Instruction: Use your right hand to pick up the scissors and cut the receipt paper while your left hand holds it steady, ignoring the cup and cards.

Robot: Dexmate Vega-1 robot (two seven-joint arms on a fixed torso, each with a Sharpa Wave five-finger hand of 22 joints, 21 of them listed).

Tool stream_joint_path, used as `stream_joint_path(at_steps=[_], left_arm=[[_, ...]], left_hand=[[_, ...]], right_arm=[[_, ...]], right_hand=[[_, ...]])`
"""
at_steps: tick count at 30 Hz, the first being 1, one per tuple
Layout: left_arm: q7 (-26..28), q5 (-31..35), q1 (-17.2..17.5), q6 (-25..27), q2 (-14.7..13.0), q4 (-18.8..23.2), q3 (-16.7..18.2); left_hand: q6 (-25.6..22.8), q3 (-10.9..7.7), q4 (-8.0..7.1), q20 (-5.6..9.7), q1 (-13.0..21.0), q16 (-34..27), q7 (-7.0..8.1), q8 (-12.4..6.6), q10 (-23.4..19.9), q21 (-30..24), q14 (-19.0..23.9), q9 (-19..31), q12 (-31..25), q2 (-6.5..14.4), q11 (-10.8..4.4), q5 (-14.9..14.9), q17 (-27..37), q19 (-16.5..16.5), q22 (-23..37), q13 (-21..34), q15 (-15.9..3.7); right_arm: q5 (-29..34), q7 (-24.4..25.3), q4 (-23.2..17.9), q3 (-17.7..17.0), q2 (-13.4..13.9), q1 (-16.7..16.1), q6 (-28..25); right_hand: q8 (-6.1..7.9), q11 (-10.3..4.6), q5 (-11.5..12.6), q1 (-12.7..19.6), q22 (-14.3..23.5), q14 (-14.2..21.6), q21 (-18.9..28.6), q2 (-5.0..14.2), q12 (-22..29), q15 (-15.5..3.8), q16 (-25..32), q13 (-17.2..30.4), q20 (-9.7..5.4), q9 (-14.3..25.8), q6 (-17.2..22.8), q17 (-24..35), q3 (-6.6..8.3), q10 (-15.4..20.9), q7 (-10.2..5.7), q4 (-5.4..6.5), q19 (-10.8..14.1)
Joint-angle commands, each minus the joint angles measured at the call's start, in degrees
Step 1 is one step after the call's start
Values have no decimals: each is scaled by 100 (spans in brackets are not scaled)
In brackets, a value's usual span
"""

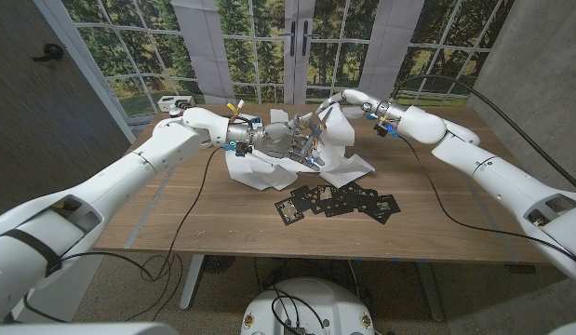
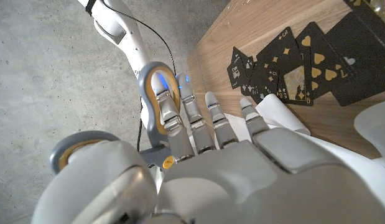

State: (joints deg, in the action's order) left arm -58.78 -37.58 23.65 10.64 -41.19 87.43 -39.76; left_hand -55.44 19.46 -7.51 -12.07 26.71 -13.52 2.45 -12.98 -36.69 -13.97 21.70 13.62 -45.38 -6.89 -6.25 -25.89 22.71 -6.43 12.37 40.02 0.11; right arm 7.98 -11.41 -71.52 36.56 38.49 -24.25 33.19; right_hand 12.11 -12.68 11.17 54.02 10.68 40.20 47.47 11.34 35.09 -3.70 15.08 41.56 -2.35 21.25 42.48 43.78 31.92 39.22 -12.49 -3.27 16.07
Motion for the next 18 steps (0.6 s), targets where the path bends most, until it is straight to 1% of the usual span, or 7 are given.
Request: stream_joint_path(at_steps=[1, 6, 10, 14, 18], left_arm=[[29, 135, -63, -125, 81, -71, -42], [75, 248, -77, -228, 72, -40, -56], [80, 251, -74, -258, 77, -33, -51], [88, 269, -82, -255, 74, -23, -59], [88, 272, -90, -258, 98, -56, -70]], left_hand=[[283, -18, -22, -20, -47, -18, -317, 7, -57, 2, 30, 15, 6, -1, -14, -23, 20, 45, 22, 25, 11], [227, -24, -14, -19, -33, -27, -294, -22, -125, 0, 44, 17, 15, 4, -31, -28, 18, 37, 21, -22, -19], [207, -25, -7, -19, -23, -29, -266, -30, -151, -1, 41, 11, 21, 3, -91, -31, 16, 36, 20, -38, -16], [166, -25, -3, -19, -16, -31, -234, -45, -146, -1, 40, 3, 33, 2, -91, -36, 15, 35, 19, -43, -18], [110, -27, -2, -19, -12, -33, -240, -67, -148, 0, 36, -1, 42, 6, -92, -40, 13, 35, 18, -48, -21]], right_arm=[[13, 50, 103, 24, -63, 46, 82], [14, 35, 105, 32, -62, 54, 83], [-15, 11, 209, 52, -103, 91, 56], [-6, 43, 260, 58, -107, 101, 91], [0, 53, 254, 62, -108, 108, 130]], right_hand=[[34, 108, -6, 90, -4, 25, 39, -9, 30, -974, 46, 15, -153, 21, 67, 8, -229, 170, 7, 209, -33], [34, 108, -6, 92, -4, 20, 41, -6, 19, -966, 42, 19, -151, 21, 67, 0, -229, 171, 7, 216, -38], [34, 108, -7, 95, -4, 20, 43, -6, 10, -967, 44, 21, -153, 21, 67, -1, -230, 169, 7, 216, -37], [34, 107, -7, 97, -4, 17, 45, -5, 13, -967, 42, 33, -153, 22, 69, -6, -230, 181, 6, 220, -39], [35, 108, -7, 103, -4, 17, 47, -7, 8, -969, 45, 39, -153, 22, 72, -4, -231, 183, 7, 218, -41]])
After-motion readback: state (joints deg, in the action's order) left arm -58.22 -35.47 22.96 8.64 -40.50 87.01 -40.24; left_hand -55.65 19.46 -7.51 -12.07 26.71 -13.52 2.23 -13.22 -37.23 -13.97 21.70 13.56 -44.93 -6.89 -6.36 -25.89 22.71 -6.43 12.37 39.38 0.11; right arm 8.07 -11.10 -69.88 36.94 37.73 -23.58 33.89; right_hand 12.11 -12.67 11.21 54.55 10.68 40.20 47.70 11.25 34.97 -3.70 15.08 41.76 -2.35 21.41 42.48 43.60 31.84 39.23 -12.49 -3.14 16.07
